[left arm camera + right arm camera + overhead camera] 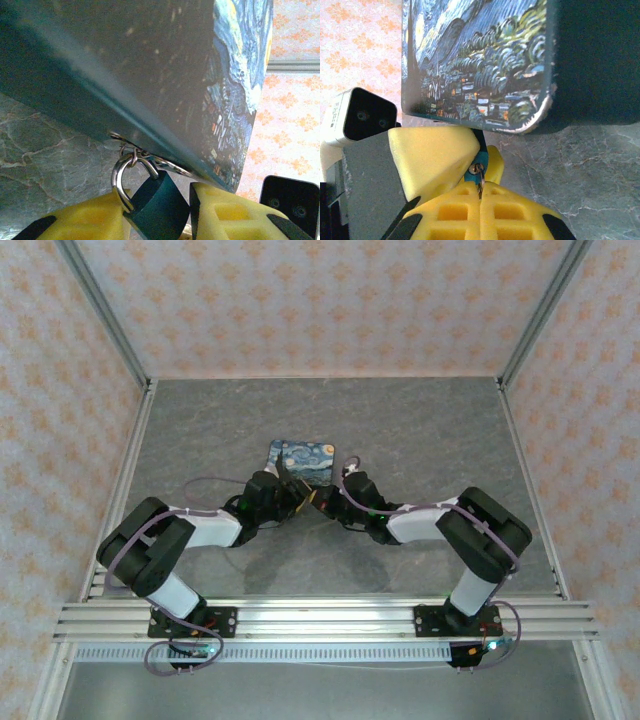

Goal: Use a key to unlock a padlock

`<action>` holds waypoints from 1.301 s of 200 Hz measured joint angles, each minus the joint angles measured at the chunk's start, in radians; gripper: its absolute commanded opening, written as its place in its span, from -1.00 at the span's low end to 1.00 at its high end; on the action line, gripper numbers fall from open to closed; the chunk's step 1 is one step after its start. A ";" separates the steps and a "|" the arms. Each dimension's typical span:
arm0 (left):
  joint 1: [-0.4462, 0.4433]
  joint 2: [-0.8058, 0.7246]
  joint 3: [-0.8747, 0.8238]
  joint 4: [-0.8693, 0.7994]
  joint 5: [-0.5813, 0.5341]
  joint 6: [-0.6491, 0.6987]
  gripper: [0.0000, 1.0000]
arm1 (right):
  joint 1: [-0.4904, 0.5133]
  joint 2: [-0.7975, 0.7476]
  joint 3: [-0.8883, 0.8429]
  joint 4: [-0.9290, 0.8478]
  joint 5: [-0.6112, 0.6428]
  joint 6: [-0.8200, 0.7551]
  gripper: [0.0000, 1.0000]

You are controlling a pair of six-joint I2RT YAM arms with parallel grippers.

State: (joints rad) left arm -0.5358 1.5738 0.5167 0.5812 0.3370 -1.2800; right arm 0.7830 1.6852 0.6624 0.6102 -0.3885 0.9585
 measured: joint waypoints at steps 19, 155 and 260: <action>0.000 0.000 0.000 0.004 -0.004 -0.006 -0.42 | 0.000 0.001 0.000 0.010 0.000 0.017 -0.95; -0.001 -0.042 -0.003 -0.061 -0.031 -0.014 -0.75 | -0.001 -0.202 -0.050 -0.142 0.134 -0.146 0.07; -0.001 -0.105 0.010 -0.208 -0.038 -0.063 -0.84 | -0.021 -0.522 0.006 -0.381 0.318 -0.745 0.98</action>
State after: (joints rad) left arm -0.5369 1.4685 0.5266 0.3733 0.2989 -1.3430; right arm 0.7620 1.1629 0.6689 0.2287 -0.0704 0.2134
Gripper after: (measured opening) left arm 0.109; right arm 0.989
